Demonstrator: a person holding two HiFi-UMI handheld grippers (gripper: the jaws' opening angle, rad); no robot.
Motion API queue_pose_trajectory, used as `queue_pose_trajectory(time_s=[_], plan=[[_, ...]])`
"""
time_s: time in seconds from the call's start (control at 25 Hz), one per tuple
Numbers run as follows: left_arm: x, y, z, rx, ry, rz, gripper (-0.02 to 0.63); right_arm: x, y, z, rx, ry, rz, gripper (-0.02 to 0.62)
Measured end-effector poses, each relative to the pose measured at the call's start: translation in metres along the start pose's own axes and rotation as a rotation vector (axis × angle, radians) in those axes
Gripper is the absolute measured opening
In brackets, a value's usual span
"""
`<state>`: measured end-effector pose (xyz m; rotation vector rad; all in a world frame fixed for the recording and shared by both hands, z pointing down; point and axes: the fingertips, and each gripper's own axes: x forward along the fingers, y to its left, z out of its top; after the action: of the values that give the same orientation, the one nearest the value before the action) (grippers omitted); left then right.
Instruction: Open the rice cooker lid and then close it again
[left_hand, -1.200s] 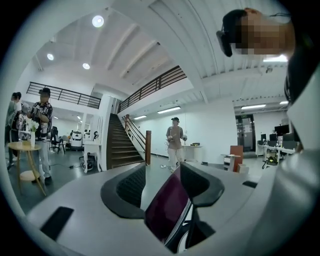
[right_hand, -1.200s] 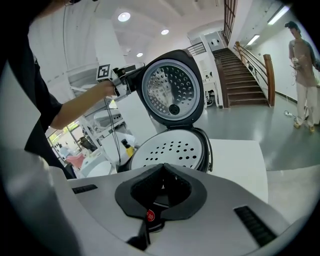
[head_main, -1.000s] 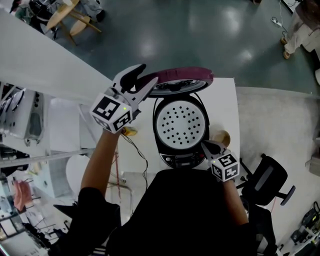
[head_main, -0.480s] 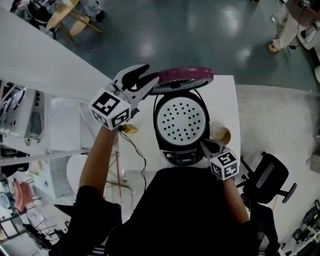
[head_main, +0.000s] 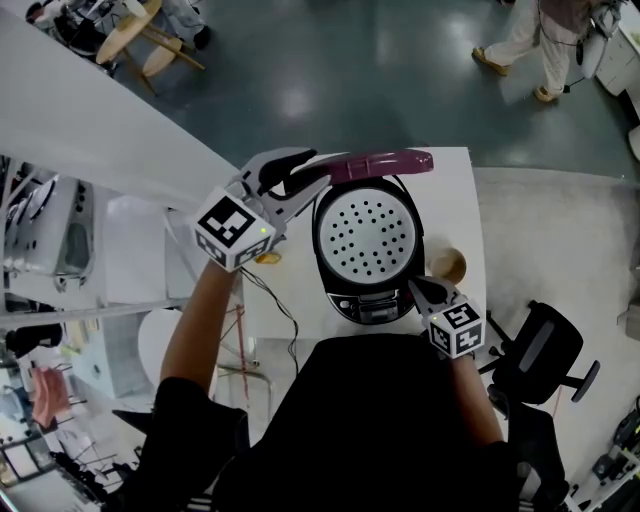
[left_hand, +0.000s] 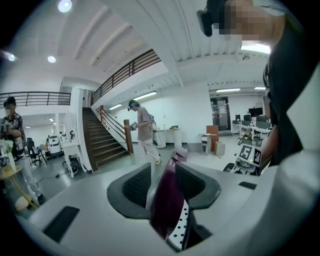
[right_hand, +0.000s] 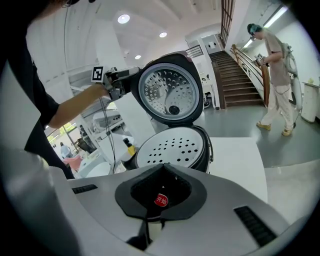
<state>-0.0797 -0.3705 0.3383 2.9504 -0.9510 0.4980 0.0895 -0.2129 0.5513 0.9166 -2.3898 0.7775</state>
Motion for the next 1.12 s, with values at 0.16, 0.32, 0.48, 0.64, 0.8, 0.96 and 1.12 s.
queue_pose_trajectory(time_s=[0.16,0.32,0.48,0.64,0.8,0.96,1.12], plan=[[-0.001,-0.014,-0.002,0.049,0.026,-0.013,0.137,-0.001,0.008,-0.003,-0.003,-0.009,0.001,0.0],[-0.003,-0.026,-0.004,0.098,0.044,-0.007,0.124,-0.008,0.016,-0.013,0.004,-0.006,-0.006,0.0],[-0.004,-0.038,-0.007,0.119,0.064,-0.02,0.117,-0.016,0.017,-0.022,0.025,-0.008,-0.016,0.0],[-0.006,-0.05,-0.011,0.142,0.083,-0.035,0.11,-0.022,0.017,-0.024,0.038,-0.025,-0.032,0.0],[-0.008,-0.064,-0.017,0.174,0.11,-0.048,0.102,-0.027,0.019,-0.027,0.046,-0.04,-0.043,0.0],[-0.009,-0.077,-0.024,0.208,0.136,-0.056,0.092,-0.031,0.022,-0.033,0.058,-0.049,-0.056,0.0],[-0.01,-0.089,-0.031,0.24,0.154,-0.058,0.089,-0.033,0.029,-0.04,0.074,-0.062,-0.064,0.0]])
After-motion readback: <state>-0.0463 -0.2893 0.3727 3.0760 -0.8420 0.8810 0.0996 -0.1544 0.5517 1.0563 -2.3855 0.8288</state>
